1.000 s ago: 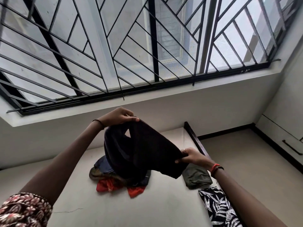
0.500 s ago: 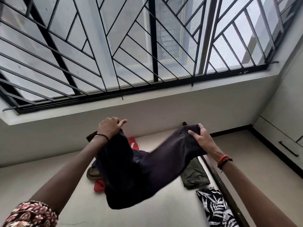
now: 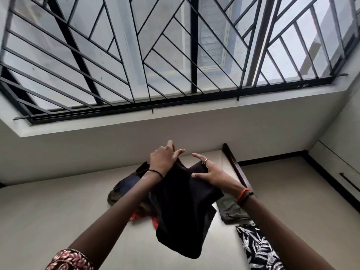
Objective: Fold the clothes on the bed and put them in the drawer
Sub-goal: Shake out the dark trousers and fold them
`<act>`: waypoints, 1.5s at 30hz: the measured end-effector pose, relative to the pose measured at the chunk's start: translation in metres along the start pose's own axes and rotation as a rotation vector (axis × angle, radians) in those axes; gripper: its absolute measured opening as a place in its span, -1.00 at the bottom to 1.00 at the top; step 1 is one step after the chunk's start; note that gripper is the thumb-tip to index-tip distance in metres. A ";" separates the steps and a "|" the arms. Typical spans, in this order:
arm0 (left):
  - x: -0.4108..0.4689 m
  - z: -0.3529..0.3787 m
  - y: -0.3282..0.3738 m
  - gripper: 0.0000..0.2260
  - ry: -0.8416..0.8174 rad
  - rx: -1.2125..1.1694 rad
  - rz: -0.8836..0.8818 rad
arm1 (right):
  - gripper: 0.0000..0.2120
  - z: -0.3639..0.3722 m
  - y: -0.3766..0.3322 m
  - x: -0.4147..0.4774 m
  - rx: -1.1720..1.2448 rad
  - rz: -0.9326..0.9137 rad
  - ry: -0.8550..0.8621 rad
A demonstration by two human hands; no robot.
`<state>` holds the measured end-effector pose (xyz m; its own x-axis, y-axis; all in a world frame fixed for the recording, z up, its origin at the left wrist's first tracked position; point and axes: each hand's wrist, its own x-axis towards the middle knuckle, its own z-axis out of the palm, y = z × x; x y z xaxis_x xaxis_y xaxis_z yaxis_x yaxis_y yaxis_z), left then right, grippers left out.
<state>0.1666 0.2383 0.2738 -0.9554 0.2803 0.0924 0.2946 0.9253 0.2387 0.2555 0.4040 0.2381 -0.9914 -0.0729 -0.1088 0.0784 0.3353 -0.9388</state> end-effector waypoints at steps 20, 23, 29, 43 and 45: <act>-0.043 0.004 -0.023 -0.64 -0.492 -0.304 0.172 | -0.75 0.018 0.024 0.011 0.013 0.053 0.032; -0.047 0.003 -0.028 -0.67 -0.441 -0.172 0.197 | -0.78 0.015 0.021 0.015 -0.018 0.050 0.052; -0.047 0.018 -0.021 -0.52 -0.367 -0.333 -0.011 | -0.29 0.004 0.011 0.021 -0.095 0.133 0.217; -0.063 0.032 0.000 -0.86 -0.583 -1.383 -0.496 | -0.76 -0.001 -0.016 0.010 -0.389 0.064 0.151; -0.064 0.034 0.000 -0.79 -0.563 -1.435 -0.499 | -0.80 0.011 -0.018 0.007 -0.392 0.002 0.166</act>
<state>0.2269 0.2292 0.2349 -0.7468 0.3928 -0.5367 -0.5650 0.0510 0.8235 0.2482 0.3871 0.2509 -0.9972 0.0694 -0.0265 0.0662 0.6694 -0.7400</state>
